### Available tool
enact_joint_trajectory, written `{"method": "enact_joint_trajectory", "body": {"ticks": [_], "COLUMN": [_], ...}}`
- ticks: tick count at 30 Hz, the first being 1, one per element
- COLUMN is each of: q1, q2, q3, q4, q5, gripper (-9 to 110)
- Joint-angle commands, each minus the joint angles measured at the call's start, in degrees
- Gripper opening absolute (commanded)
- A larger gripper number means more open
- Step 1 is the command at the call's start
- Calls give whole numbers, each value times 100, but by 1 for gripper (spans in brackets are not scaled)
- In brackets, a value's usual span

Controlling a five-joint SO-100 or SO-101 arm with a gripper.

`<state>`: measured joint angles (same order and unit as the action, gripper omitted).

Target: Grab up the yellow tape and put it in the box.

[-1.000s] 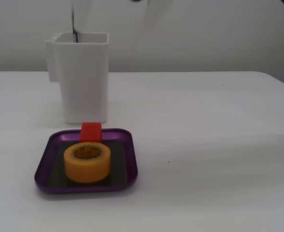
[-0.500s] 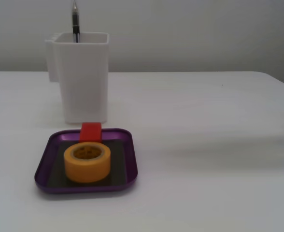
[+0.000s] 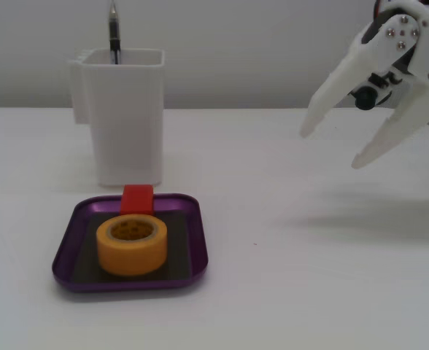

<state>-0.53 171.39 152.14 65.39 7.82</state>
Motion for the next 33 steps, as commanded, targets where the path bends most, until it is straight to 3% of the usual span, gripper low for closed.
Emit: {"method": "enact_joint_trajectory", "body": {"ticks": [1, 11, 20, 26, 33], "q1": [-9, 0, 0, 0, -18], "q2": [896, 2373, 2496, 2496, 2496], "q3": [316, 1714, 2206, 2250, 2285], "q4": [-97, -62, -18, -18, -35], "q5": [97, 18, 18, 18, 35], "gripper": [19, 19, 18, -1, 2]}}
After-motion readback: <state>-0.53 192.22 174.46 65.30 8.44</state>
